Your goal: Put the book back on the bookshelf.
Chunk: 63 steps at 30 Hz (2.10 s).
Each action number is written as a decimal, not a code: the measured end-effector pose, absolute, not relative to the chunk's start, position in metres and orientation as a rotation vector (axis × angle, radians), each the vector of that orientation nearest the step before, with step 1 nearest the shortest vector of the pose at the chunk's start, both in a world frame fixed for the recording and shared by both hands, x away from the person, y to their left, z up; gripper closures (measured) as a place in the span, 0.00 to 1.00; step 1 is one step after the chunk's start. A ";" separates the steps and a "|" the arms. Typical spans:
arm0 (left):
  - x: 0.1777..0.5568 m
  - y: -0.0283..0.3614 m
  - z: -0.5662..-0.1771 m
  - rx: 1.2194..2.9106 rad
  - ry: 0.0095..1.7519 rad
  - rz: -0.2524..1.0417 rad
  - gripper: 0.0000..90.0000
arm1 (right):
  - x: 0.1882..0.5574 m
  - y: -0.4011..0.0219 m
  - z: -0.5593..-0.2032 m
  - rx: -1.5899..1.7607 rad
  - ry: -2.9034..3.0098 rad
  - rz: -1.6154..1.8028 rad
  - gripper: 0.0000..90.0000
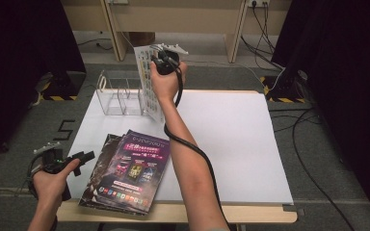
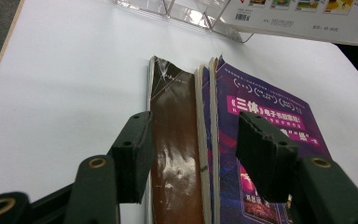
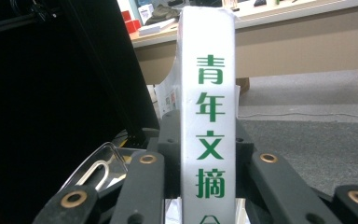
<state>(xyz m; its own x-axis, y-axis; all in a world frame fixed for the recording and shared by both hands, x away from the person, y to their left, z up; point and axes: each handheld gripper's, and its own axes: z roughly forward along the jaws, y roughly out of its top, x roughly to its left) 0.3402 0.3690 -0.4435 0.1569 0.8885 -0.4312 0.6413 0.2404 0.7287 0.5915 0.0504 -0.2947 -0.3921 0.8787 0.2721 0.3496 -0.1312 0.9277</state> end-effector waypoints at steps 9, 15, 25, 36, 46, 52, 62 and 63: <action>0.340 0.370 -0.444 1.477 1.565 0.324 0.50 | 0.600 0.052 -0.293 1.381 1.666 1.540 0.82; 0.340 0.371 -0.445 1.472 1.571 0.322 0.50 | 0.607 0.054 -0.296 1.397 1.670 1.529 0.82; 0.340 0.371 -0.447 1.476 1.571 0.318 0.51 | 0.608 0.060 -0.300 1.373 1.666 1.516 0.82; 0.339 0.367 -0.447 1.492 1.564 0.317 0.51 | 0.575 0.054 -0.304 1.291 1.669 1.517 0.80; 0.337 0.363 -0.443 1.494 1.553 0.321 0.51 | 0.529 0.037 -0.313 1.233 1.735 1.498 0.80; 0.337 0.363 -0.442 1.491 1.553 0.323 0.50 | 0.509 0.028 -0.323 1.204 1.755 1.492 0.80; 0.336 0.362 -0.441 1.480 1.549 0.326 0.50 | 0.480 0.015 -0.339 1.170 1.752 1.494 0.80; 0.336 0.362 -0.441 1.479 1.550 0.326 0.50 | 0.479 0.014 -0.339 1.169 1.750 1.491 0.80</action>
<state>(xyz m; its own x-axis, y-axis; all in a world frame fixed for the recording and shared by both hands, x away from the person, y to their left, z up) 0.3359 0.3618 -0.4410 0.1657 0.8869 -0.4312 0.6379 0.2370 0.7327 0.4795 0.0143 -0.3394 -0.4669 0.8759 0.1217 0.2593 0.0041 0.9658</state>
